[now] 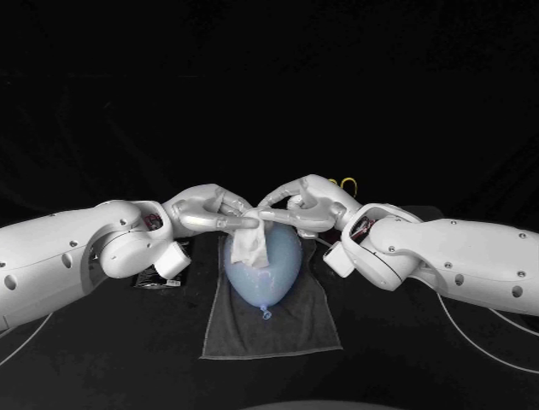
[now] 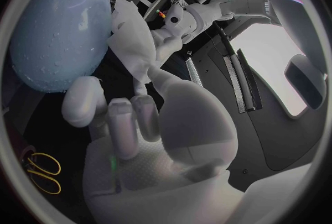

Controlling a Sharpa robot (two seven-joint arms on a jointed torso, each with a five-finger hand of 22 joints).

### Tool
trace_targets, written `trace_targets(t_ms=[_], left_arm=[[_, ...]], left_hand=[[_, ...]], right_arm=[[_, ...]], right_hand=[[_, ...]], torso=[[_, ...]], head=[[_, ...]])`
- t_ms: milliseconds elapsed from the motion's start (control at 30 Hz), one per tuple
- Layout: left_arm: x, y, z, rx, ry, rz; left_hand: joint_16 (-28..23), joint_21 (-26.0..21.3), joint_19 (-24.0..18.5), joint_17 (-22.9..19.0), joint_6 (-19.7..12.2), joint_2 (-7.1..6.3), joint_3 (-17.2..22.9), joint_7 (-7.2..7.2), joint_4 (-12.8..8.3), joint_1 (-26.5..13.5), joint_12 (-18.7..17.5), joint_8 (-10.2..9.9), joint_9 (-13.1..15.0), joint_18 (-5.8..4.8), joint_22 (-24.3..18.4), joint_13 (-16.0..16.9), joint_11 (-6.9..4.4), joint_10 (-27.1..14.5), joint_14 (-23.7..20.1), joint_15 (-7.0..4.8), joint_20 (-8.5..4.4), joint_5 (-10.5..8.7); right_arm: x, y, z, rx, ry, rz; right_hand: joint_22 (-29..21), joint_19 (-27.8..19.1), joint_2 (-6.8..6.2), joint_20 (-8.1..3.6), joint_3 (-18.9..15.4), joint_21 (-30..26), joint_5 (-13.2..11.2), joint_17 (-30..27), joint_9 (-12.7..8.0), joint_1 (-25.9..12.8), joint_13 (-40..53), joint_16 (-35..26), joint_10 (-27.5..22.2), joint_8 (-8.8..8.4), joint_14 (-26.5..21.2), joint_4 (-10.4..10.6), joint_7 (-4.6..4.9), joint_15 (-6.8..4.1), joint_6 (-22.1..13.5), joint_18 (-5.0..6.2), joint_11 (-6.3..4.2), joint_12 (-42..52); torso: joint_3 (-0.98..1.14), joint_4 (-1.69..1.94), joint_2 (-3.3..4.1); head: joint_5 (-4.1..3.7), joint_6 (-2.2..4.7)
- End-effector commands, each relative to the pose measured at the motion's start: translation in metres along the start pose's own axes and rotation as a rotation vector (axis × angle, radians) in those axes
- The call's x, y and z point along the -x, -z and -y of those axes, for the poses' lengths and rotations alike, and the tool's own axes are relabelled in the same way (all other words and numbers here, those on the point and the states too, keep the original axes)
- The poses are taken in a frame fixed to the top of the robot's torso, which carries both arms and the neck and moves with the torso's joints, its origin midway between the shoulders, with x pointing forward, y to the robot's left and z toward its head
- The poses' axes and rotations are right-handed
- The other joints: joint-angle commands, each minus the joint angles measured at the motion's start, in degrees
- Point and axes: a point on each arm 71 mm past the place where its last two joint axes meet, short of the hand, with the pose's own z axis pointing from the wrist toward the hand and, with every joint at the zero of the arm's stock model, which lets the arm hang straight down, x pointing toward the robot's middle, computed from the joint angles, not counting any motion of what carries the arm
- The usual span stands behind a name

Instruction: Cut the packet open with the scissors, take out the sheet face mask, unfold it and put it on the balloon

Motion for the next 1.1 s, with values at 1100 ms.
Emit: trace_targets(t_ms=[1100], left_arm=[[-0.001,0.000,0.001,-0.006,0.001,0.002]], left_hand=[[0.3,0.6,0.0,0.2,0.5,0.08,0.3,0.10,-0.1,0.2,-0.5,0.5,2.2,1.09,0.2,-0.1,-0.01,0.7,-0.1,-0.48,-0.41,0.17]], right_arm=[[0.007,0.003,-0.004,0.001,-0.005,0.174]], right_hand=[[9.8,3.8,-2.58,-3.89,7.5,7.9,0.0,15.1,4.0,2.5,15.1,0.2,6.8,11.47,6.0,-8.7,-4.69,-4.54,7.9,-0.35,-4.81,6.5]], torso=[[0.02,-0.01,-0.03]], head=[[-0.04,-0.15]])
